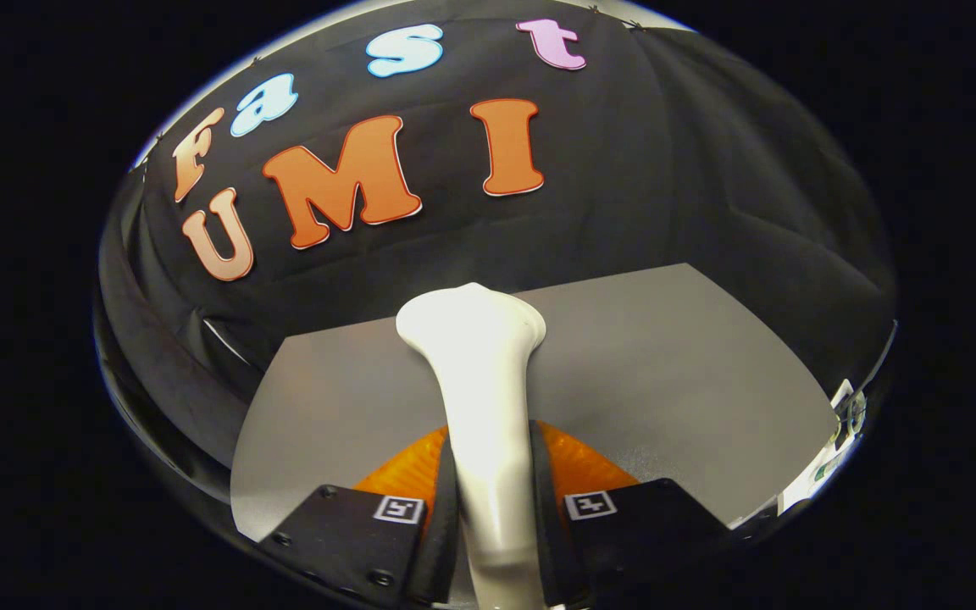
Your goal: Iron the clothes twice with a garment steamer, once on the left side and once on the right side.
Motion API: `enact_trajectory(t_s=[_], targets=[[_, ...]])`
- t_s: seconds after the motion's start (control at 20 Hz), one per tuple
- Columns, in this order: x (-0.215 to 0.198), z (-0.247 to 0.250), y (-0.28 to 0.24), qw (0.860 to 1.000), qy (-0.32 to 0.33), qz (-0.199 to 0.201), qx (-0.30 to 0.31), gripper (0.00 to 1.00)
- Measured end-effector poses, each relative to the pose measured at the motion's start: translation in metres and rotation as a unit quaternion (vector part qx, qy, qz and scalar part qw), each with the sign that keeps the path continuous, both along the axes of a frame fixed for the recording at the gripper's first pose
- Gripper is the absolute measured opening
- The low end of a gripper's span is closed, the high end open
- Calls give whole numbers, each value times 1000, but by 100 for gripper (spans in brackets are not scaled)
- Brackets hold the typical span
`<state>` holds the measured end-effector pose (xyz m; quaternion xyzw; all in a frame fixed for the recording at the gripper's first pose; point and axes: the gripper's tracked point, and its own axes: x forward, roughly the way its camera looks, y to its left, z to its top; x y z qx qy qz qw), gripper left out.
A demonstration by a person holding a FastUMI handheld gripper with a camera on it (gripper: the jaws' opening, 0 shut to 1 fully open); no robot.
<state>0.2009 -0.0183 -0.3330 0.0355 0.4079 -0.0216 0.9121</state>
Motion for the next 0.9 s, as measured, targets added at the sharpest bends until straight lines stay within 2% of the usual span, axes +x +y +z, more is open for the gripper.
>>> enact_trajectory(t_s=[0.2, 0.4, 0.5, 0.65, 0.9], targets=[[-7, 13, 0, 999, -24, -32, 12, 43], [-23, 46, 15, 997, -64, -38, 21, 43], [-37, 60, 34, 995, -78, -35, 43, 42], [-57, 75, 51, 995, -95, -29, 30, 42], [-100, 117, 101, 991, -124, -15, 52, 42]])
